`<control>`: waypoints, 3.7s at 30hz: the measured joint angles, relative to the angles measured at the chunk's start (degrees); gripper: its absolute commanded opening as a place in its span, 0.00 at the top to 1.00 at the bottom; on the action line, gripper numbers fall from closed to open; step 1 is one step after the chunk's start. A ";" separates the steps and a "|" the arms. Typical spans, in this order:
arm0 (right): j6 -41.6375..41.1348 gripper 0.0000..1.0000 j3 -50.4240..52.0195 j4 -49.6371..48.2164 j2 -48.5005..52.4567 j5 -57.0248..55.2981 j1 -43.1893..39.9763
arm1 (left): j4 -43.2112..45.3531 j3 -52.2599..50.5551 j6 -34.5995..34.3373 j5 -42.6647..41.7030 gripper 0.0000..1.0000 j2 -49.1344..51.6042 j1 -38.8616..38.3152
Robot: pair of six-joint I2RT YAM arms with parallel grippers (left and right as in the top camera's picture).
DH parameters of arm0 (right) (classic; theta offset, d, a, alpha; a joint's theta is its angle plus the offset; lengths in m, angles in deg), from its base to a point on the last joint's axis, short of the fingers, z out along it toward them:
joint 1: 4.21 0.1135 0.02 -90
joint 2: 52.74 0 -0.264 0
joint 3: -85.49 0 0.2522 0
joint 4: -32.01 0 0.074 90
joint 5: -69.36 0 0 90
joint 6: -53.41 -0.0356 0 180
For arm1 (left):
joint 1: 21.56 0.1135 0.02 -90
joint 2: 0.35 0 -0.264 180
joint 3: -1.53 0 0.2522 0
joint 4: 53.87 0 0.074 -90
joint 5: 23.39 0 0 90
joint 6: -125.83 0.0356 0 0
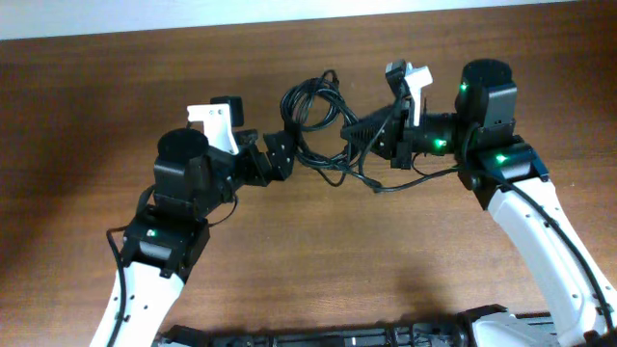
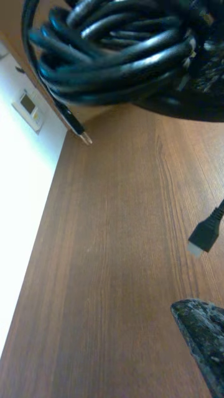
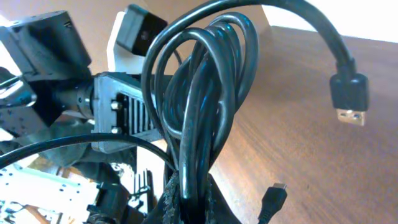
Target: Untangle cables
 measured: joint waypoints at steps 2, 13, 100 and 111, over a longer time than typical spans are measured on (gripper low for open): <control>0.07 0.96 0.00 -1.33 0.00 0.07 0.83 | 0.22 0.00 -0.33 -1.09 0.08 0.48 0.07; 0.22 0.96 0.02 -5.09 0.02 1.05 4.92 | 1.75 0.00 -0.96 -5.31 1.00 1.16 -0.39; 11.26 0.96 -0.31 14.62 -9.57 -10.21 -0.31 | 13.51 -1.07 8.22 -38.45 0.01 2.10 12.92; 12.68 0.96 -0.31 12.90 -9.57 -2.56 -0.33 | 13.42 -1.07 8.31 -37.03 0.01 2.10 12.72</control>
